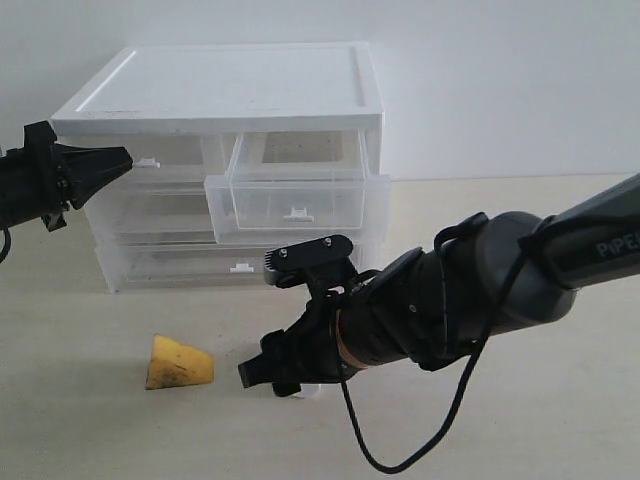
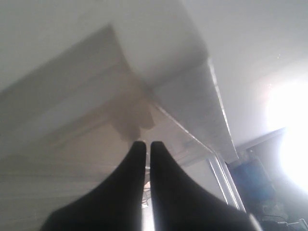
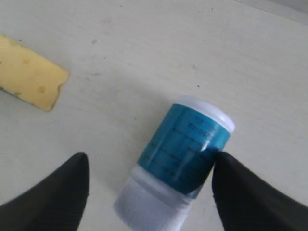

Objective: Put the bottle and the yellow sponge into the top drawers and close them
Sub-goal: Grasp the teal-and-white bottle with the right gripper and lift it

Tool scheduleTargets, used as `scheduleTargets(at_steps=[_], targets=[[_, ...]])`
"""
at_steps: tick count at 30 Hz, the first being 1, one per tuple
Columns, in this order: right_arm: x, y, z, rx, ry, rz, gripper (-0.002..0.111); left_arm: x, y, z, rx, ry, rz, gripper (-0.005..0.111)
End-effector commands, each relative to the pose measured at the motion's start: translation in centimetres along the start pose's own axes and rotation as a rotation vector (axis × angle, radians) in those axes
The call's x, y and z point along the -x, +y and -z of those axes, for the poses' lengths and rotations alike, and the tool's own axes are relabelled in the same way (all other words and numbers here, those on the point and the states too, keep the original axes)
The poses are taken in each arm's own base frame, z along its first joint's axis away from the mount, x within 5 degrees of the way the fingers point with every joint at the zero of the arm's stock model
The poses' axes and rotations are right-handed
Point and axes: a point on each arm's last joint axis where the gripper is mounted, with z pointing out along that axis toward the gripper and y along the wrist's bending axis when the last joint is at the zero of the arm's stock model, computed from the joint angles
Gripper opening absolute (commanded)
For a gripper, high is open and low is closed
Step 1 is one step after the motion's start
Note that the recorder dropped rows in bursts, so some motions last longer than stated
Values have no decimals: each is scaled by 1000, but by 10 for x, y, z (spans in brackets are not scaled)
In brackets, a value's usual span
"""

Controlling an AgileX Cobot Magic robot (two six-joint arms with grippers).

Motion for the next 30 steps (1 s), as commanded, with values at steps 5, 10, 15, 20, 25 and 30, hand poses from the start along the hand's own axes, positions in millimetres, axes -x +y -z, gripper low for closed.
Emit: scheduleTargets(at_steps=[5, 10, 15, 20, 25, 30], targets=[[2, 2, 0, 14, -5, 33, 8, 3, -2, -2, 1, -10, -5, 4], [-2, 13, 1, 133, 37, 96, 0, 3, -2, -2, 1, -12, -4, 4], [-3, 17, 4, 180, 52, 142, 0, 3, -2, -2, 1, -12, -4, 4], [-3, 20, 5, 213, 61, 155, 13, 3, -2, -2, 1, -10, -9, 4], [-1, 16, 4, 163, 42, 153, 55, 3, -2, -2, 2, -4, -11, 4], [-1, 15, 4, 154, 33, 215, 55, 3, -2, -2, 2, -4, -14, 4]])
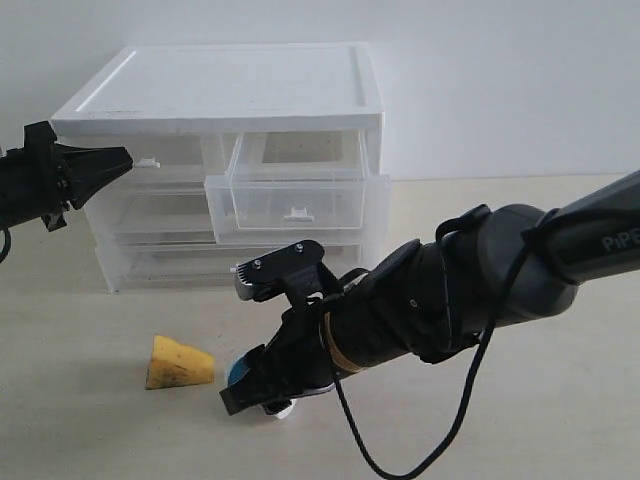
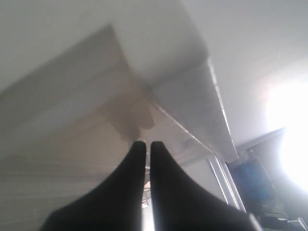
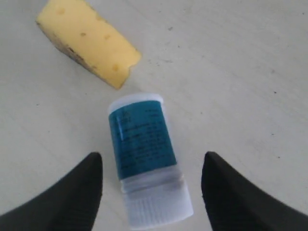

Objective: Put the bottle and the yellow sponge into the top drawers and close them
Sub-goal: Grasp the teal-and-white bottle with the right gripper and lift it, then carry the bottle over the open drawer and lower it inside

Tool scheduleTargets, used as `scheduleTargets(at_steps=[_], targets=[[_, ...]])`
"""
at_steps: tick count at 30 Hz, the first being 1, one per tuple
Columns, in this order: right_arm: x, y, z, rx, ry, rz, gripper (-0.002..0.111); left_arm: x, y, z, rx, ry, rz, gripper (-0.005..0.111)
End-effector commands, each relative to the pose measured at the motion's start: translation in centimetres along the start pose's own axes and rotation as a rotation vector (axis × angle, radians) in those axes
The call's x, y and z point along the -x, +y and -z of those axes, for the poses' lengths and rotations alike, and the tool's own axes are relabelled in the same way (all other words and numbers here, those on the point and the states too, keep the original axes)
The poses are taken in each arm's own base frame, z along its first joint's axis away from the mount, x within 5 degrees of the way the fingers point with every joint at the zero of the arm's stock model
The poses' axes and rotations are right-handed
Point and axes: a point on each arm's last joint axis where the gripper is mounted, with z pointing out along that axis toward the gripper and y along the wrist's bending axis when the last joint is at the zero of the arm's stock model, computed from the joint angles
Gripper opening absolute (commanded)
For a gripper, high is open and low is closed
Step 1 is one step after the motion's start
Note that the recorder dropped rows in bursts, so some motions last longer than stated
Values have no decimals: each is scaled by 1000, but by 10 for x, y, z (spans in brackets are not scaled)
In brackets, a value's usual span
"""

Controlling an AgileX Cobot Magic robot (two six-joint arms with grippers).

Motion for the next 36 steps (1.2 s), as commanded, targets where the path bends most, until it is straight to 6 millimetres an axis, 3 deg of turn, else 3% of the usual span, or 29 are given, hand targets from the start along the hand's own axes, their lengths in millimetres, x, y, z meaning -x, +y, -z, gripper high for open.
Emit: scheduleTargets(at_steps=[1, 3, 11, 12, 13, 14, 15, 16, 17, 21, 24, 28, 30, 31, 34, 36], targets=[[-2, 0, -1, 5, 7, 91, 55, 3, -2, -2, 2, -6, -13, 4], [-4, 7, 0, 81, 20, 235, 55, 3, -2, -2, 2, -6, -13, 4], [-13, 0, -12, 34, 52, 273, 53, 2, -2, -2, 2, -1, -15, 4], [-12, -1, -12, 29, 51, 273, 49, 3, -2, -2, 2, -3, -15, 4], [-12, -1, -12, 28, 51, 275, 35, 3, -2, -2, 2, -5, -18, 4], [-13, 0, -12, 35, 52, 275, 27, 3, -2, -2, 2, -5, -18, 4], [-13, 2, -12, 55, 53, 286, 7, 3, -2, -2, 2, -5, -18, 4], [-12, 4, -10, 79, 50, 307, -1, 3, -2, -2, 2, -5, -18, 4], [-10, 11, -5, 147, 40, 353, 0, 3, -2, -2, 2, -5, -18, 4], [9, 30, 27, 272, -48, 431, 0, 3, -2, -2, 2, -5, -22, 4], [33, 46, 75, 314, -187, 516, 0, 3, -2, -2, 2, -5, -22, 4], [51, 58, 123, 298, -334, 645, 0, 3, -2, -2, 2, -5, -21, 4], [59, 60, 148, 238, -411, 703, 0, 3, -2, -2, 2, -5, -21, 4], [67, 57, 169, 124, -480, 736, 0, 3, -2, -2, 2, -5, -21, 4], [77, 44, 188, -90, -539, 724, 0, 3, -2, -2, 2, -5, -21, 4], [81, 37, 192, -192, -545, 708, 0, 3, -2, -2, 2, -5, -21, 4]])
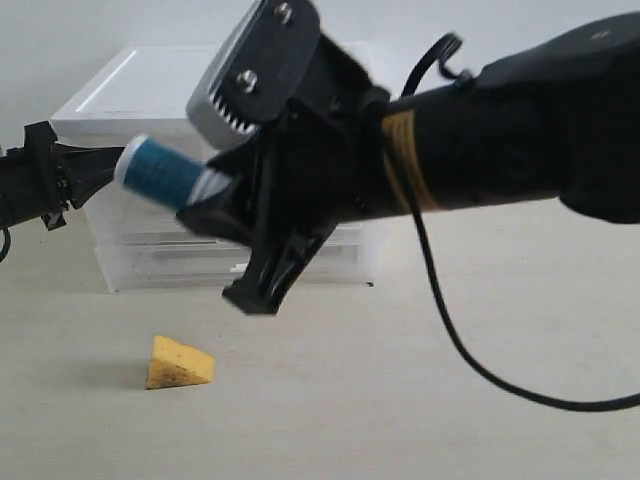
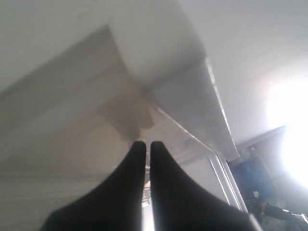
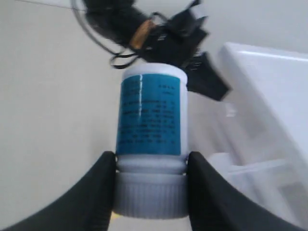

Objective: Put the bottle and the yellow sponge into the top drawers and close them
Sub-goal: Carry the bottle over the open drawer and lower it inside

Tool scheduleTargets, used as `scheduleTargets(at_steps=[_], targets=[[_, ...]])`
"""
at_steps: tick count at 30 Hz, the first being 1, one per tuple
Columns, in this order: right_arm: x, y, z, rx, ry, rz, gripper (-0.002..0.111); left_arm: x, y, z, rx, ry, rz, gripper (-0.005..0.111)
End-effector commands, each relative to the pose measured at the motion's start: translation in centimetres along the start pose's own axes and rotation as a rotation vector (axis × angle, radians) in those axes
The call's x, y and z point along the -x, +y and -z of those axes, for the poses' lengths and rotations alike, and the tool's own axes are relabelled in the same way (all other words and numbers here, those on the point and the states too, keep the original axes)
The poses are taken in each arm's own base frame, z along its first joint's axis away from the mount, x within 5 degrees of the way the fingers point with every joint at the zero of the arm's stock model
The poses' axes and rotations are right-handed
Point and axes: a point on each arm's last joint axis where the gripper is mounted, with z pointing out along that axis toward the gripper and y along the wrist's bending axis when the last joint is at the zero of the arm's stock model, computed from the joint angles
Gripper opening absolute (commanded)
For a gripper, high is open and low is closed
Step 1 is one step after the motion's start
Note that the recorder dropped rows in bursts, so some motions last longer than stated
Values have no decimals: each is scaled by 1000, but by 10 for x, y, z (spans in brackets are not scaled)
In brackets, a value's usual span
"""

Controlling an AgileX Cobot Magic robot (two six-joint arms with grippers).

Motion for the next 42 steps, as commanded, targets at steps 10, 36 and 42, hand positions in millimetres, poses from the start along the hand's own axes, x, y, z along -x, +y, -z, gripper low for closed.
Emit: scheduleTargets(at_steps=[10, 36, 42], targets=[[-36, -43, -11, -451, 309, 251, 0, 2, -1, -2, 3, -6, -19, 4], [-49, -51, -44, -441, 373, 295, 39, 2, -1, -2, 3, -6, -35, 4], [-50, -52, -43, -454, 380, 296, 45, 2, -1, -2, 3, -6, -35, 4]])
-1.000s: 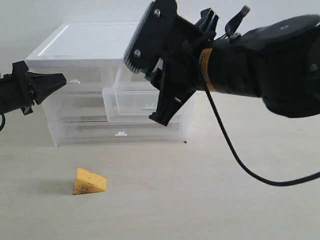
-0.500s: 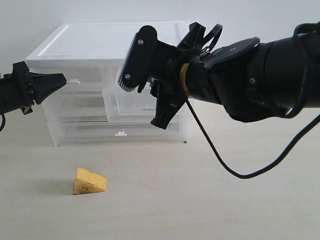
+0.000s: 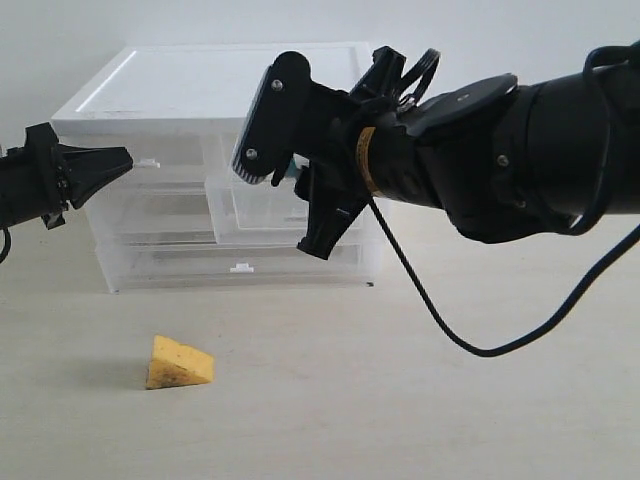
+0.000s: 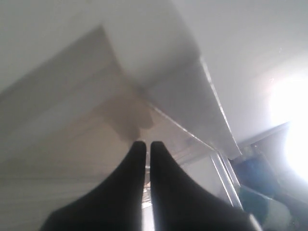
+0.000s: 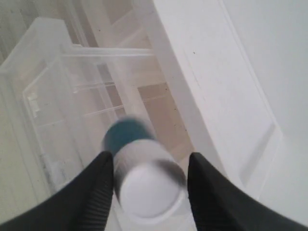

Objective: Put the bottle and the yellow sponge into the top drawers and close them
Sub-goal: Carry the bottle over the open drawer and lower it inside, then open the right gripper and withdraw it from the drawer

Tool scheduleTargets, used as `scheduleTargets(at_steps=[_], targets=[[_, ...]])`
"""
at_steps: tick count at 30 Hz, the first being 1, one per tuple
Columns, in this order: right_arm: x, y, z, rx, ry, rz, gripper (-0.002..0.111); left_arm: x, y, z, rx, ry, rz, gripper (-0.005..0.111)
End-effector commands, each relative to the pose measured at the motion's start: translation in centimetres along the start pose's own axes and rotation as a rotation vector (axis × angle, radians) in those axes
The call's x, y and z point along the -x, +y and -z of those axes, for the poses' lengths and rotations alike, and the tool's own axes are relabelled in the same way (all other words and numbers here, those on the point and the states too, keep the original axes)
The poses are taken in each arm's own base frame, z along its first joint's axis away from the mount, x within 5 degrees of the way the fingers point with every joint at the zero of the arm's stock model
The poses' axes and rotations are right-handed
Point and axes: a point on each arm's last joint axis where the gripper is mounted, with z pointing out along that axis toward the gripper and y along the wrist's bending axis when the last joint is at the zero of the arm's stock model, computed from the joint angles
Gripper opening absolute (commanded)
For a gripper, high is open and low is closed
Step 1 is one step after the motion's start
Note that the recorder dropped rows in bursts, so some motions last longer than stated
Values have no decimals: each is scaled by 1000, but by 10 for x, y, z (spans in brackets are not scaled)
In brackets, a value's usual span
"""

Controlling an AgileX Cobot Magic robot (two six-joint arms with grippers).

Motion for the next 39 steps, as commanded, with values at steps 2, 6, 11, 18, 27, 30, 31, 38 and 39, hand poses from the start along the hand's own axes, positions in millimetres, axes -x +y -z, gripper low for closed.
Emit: scheduleTargets(at_steps=[2, 6, 11, 18, 27, 30, 31, 38, 39], targets=[[0, -3, 0, -15, 4, -12, 45, 2, -1, -2, 3, -7, -13, 4], [1, -4, 1, -18, 2, -20, 45, 2, -1, -2, 3, -7, -13, 4], [2, -9, 6, -43, -1, -136, 42, 2, -1, -2, 3, -7, -17, 4], [3, -12, 9, -51, -16, -474, 25, 2, -1, -2, 3, -7, -17, 4], [0, -17, 10, -111, 1, -620, 0, 2, -1, -2, 3, -4, -18, 4], [4, -11, 9, -36, -21, -639, 0, 2, -1, -2, 3, -8, -16, 4], [5, -9, 9, -12, -30, -651, 0, 2, -1, -2, 3, -8, -16, 4], [6, -7, 9, 16, -29, -714, 0, 2, -1, -2, 3, 0, -19, 4], [6, -7, 9, 16, -27, -721, 0, 2, -1, -2, 3, 0, -19, 4]])
